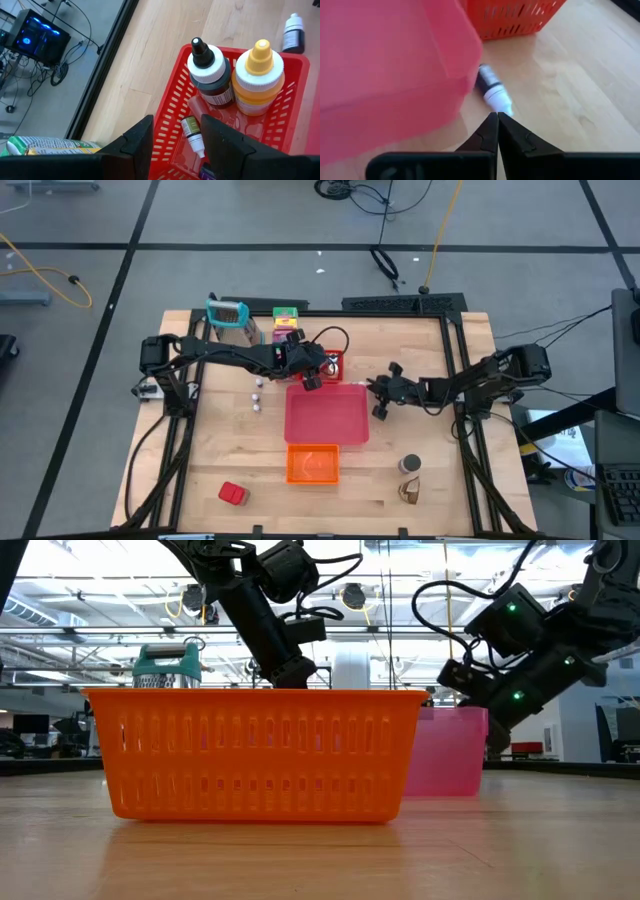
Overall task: Pick & Place Kitchen Items
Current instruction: Put the brown food coloring bottle into the red bin
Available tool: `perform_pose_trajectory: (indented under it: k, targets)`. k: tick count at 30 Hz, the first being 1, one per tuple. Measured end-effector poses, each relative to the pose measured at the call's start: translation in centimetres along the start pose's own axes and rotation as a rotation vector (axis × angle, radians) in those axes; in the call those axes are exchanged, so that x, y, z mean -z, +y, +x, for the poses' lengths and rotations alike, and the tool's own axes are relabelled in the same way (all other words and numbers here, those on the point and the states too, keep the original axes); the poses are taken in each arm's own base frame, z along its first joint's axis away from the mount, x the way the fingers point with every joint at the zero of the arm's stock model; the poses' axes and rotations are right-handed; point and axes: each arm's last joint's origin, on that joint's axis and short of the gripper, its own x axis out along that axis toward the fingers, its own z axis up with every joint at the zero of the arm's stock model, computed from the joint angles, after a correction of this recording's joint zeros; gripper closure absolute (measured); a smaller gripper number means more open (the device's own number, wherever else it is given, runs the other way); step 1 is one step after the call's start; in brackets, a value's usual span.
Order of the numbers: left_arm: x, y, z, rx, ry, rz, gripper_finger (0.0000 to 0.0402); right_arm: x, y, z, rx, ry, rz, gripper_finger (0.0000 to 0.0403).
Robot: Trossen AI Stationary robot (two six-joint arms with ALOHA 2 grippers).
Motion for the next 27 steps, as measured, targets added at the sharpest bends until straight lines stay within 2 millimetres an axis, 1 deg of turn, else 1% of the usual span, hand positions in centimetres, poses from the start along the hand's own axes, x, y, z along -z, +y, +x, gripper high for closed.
perform_pose_trajectory:
  k: [5,11,15,17,22,25,27]
  targets:
    - [0.0,0.0,0.0,0.001,0.0,0.0,0.0236,-0.1,-0.9,0.3,-0.021,0.006,-0.007,0.0386]
    - [0.0,0.0,0.0,0.001,0.0,0.001,0.0236,-0.3,-2.0,0.6,-0.007,0.003,0.004,0.0338]
    - [0.0,0.0,0.0,0.001,0.0,0.001,0.0236,-0.8,-2.2,0.7,-0.091,-0.046,-0.006,0.031]
    - [0.0,0.0,0.0,0.001,0.0,0.001,0.0236,-0.9,-2.3,0.7,-0.089,-0.062,-0.015,0.0299]
    - [0.0,0.0,0.0,0.001,0.0,0.0,0.0236,-1.1,-2.6,0.7,-0.074,-0.074,-0.054,0.0285]
    - [0.0,0.0,0.0,0.001,-0.001,0.003,0.0236,-1.1,-2.8,0.8,-0.065,-0.077,-0.05,0.0284]
    - [0.0,0.0,0.0,0.001,-0.001,0.003,0.0236,-1.1,-2.9,0.8,-0.09,-0.082,-0.052,0.0284]
